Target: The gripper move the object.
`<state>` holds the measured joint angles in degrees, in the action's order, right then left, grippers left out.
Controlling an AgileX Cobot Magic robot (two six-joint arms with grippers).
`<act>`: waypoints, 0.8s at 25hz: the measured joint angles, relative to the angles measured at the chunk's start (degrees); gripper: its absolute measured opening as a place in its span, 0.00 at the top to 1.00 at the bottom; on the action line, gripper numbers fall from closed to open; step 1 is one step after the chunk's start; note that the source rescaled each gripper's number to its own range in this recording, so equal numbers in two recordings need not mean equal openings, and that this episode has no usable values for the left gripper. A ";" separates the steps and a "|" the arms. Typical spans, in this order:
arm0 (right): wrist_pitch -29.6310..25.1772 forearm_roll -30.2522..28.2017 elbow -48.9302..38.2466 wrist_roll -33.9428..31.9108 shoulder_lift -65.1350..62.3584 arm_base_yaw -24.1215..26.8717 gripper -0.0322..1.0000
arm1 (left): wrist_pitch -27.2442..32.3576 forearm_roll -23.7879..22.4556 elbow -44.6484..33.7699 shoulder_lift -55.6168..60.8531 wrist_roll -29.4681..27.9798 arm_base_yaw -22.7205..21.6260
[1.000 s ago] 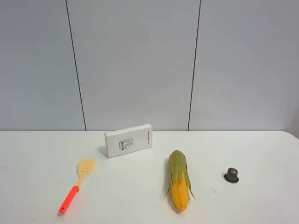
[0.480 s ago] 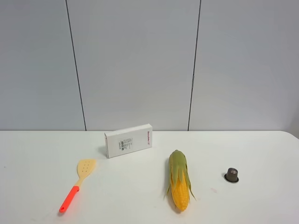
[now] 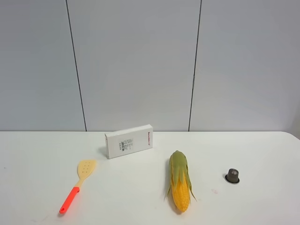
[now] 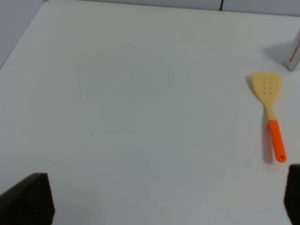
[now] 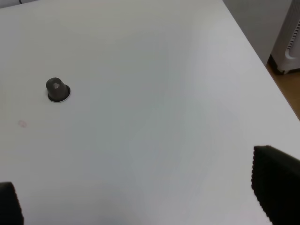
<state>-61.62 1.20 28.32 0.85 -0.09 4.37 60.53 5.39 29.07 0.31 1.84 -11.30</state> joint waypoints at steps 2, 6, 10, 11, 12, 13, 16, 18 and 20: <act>0.00 0.00 0.00 -0.04 0.00 0.00 0.00 | 0.00 0.00 0.00 0.00 0.00 0.00; 0.00 0.00 0.00 -0.11 0.00 0.00 0.00 | 0.00 0.00 0.00 0.00 0.00 0.00; 0.00 0.00 0.00 -0.22 0.00 0.00 0.00 | 0.00 0.00 0.00 0.00 0.00 0.00; 0.00 0.00 0.00 -0.22 0.00 0.00 0.00 | 0.00 0.00 0.00 0.00 0.00 0.00; 0.00 0.00 0.00 -0.22 0.00 0.00 0.00 | 0.00 0.00 0.00 0.00 0.00 0.00; 0.00 0.00 0.00 -0.22 0.00 0.00 0.00 | 0.00 0.00 0.00 0.00 0.00 0.00; 0.00 0.00 0.00 -0.22 0.00 0.00 0.00 | 0.00 0.00 0.00 0.00 0.00 0.00; 0.00 0.00 0.00 -0.22 0.00 0.00 0.00 | 0.00 0.00 0.00 0.00 0.00 0.00; 0.00 0.00 0.00 -0.24 0.00 0.00 0.00 | 0.00 0.00 0.00 0.00 0.00 0.00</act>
<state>-61.62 1.20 28.32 0.62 -0.09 4.37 60.53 5.39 29.07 0.31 1.84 -11.30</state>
